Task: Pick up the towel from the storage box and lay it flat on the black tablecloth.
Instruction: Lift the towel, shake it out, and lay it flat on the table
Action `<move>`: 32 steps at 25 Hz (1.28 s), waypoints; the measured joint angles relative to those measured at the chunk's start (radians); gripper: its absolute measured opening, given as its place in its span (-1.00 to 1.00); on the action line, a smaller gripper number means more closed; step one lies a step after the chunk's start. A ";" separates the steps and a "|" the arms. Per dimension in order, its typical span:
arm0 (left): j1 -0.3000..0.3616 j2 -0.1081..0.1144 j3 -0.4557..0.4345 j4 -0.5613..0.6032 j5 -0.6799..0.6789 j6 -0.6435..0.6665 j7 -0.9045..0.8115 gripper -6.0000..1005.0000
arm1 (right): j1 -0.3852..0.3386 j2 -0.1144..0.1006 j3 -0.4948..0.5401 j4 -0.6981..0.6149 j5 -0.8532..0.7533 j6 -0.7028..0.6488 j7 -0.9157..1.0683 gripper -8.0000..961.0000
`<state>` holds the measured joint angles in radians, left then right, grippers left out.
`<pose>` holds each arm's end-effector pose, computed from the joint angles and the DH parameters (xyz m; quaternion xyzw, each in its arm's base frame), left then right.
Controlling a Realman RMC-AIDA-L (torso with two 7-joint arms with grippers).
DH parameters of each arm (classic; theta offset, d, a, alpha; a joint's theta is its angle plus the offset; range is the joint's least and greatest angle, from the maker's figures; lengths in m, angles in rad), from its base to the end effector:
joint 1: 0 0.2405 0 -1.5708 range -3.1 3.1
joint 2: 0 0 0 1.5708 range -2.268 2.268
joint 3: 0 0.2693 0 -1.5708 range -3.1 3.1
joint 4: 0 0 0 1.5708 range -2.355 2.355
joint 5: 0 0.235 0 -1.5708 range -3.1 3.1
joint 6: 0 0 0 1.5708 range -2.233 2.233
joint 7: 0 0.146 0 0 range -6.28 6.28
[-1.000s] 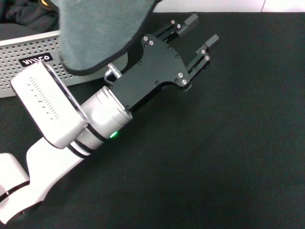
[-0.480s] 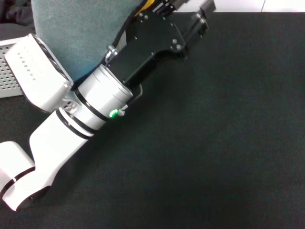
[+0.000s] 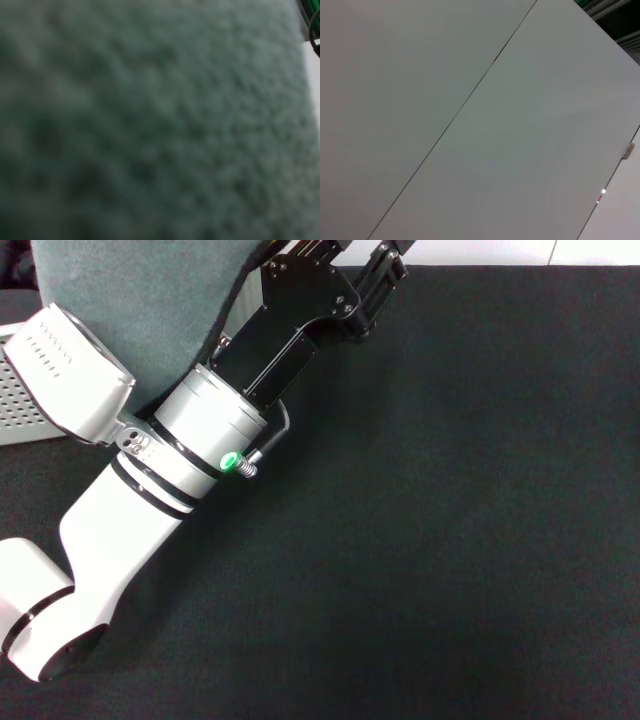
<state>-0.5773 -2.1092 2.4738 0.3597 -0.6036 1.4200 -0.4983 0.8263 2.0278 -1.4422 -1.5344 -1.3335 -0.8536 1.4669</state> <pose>-0.1871 0.3477 -0.0918 -0.7494 -0.1625 -0.5643 0.3059 -0.1156 0.3802 0.0707 -0.8297 -0.2563 0.4269 0.2525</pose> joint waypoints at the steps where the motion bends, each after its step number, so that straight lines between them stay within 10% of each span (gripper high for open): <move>1: 0.000 0.000 0.000 0.002 0.000 0.000 -0.003 -0.10 | 0.000 0.000 -0.005 0.000 0.002 0.008 -0.003 -0.98; 32: 0.012 0.000 0.012 0.045 -0.069 0.051 -0.044 -0.17 | -0.048 0.000 -0.040 0.031 0.136 0.066 -0.133 -0.98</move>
<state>-0.5650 -2.1092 2.4861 0.4047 -0.6722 1.4706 -0.5425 0.7786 2.0279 -1.4825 -1.5035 -1.1973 -0.7875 1.3334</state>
